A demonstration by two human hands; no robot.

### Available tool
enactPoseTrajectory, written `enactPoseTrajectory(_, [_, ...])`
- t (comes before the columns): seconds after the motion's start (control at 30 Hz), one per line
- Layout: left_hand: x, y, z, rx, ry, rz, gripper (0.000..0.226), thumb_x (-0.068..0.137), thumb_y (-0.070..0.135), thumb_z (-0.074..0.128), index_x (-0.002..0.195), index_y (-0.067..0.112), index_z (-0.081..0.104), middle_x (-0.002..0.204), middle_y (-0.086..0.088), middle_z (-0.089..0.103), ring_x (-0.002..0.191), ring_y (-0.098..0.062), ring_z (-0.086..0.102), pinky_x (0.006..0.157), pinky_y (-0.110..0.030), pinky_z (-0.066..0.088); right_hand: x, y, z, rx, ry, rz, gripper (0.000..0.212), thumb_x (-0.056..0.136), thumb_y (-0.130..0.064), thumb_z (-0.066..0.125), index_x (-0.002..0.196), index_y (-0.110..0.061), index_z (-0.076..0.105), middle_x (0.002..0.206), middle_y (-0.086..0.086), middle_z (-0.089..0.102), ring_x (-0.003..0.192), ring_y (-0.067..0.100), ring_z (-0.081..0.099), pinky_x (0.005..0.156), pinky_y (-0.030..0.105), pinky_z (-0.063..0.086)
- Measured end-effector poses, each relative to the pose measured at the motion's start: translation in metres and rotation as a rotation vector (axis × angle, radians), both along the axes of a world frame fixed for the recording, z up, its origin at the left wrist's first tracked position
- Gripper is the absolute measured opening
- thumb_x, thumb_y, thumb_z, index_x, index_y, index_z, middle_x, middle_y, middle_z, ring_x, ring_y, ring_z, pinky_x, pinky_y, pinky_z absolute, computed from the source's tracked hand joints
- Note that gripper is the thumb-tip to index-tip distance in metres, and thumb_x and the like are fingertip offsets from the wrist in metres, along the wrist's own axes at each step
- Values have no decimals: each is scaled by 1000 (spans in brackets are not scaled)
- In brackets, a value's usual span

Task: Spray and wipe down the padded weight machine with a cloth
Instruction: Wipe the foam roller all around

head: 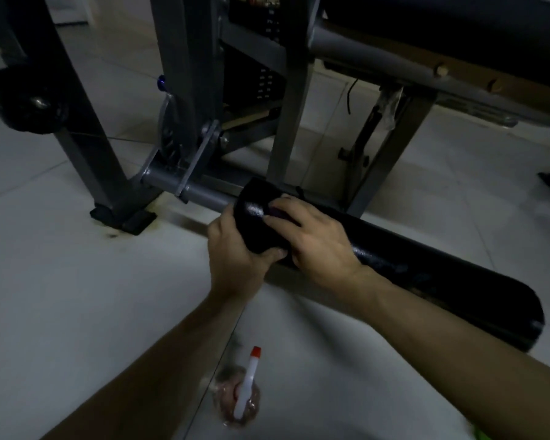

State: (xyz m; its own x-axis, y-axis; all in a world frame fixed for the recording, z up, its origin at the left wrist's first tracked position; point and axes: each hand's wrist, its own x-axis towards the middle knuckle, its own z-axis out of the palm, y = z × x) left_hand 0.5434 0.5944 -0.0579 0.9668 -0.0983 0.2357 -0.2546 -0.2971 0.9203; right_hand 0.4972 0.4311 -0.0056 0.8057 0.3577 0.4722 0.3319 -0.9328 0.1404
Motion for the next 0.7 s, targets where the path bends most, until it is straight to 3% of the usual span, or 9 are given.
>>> enactPoseTrajectory(0.13, [-15,-13,13,83,-60,55,112,65,36,90,158,22,29,154,-15,35,141,-34,35,113,-55,39,-45,-46,-4,-25,-54,-39,42,94,-2,55,133,-11,68,143,13,59,137,34,54,99,42,57])
enactPoseTrajectory(0.23, [-47,-36,25,276,-290,66,105,73,41,84,159,21,28,167,-16,15,152,-38,16,121,-62,21,-85,-79,-6,-37,-79,-68,36,100,-4,55,132,-11,69,142,13,61,137,32,55,101,43,56])
enactPoseTrajectory(0.3, [-66,-57,25,387,-411,-49,97,73,43,82,156,22,36,169,-13,15,155,-35,12,123,-60,12,-115,-104,-8,-37,-92,-104,37,100,-3,52,132,-10,69,141,14,62,137,33,55,103,42,55])
enactPoseTrajectory(0.43, [-99,-95,22,561,-586,-227,93,65,42,89,147,18,51,164,-13,28,152,-35,24,121,-58,22,-183,-164,-14,-12,-135,-221,45,93,7,59,133,-9,69,143,15,61,139,33,53,106,44,53])
enactPoseTrajectory(0.53, [-109,-113,18,609,-636,-252,96,61,40,93,145,16,53,161,-12,36,147,-36,33,115,-59,30,-232,-203,-19,7,-115,-336,68,74,14,75,136,-10,66,146,14,58,142,32,50,100,48,56])
enactPoseTrajectory(0.7, [-112,-127,16,666,-669,-205,95,62,42,92,144,15,54,157,-8,43,143,-35,39,111,-56,32,-282,-231,-17,55,-116,-453,70,70,20,65,134,-8,68,143,16,58,142,33,50,89,48,61])
